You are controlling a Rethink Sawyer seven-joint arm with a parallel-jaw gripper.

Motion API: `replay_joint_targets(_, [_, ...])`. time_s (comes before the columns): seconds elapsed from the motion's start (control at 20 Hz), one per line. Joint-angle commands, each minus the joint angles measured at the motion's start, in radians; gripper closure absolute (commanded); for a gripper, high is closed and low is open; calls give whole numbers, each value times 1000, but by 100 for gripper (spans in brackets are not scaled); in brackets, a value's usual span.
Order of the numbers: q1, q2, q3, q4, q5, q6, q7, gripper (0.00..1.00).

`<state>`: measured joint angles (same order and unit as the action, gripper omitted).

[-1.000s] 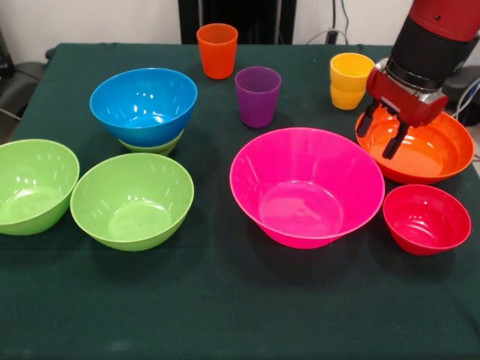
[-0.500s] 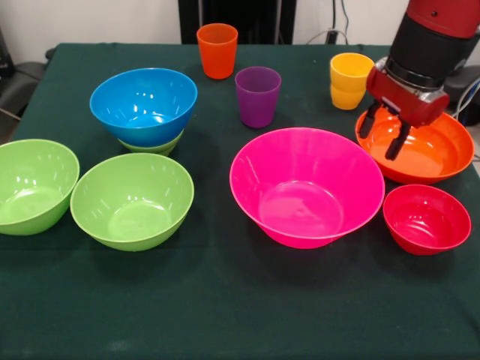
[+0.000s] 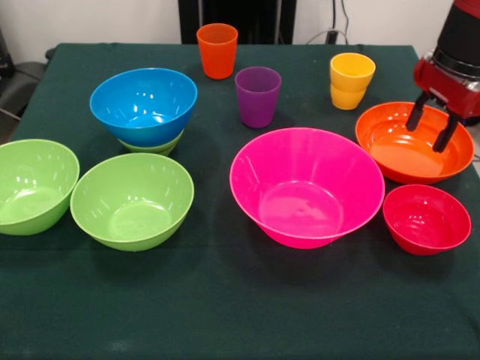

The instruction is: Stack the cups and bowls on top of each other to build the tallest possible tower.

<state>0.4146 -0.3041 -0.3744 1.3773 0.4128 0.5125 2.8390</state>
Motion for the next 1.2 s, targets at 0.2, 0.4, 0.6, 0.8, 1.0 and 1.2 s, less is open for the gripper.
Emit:
replay_joint_targets(0.2, [-12, 85, 16, 7, 103, 94, 306, 0])
replay_joint_targets(0.4, [-34, 108, 30, 0, 97, 40, 249, 0])
replay_joint_targets(0.6, [-69, 113, 85, 10, 93, -20, 175, 0])
replay_joint_targets(0.8, [-54, 150, 44, -18, 86, -6, 206, 0])
replay_joint_targets(1.0, [-47, 193, 36, -41, 86, -39, 209, 0])
replay_joint_targets(1.2, [-45, 211, 41, -49, 97, -46, 211, 0])
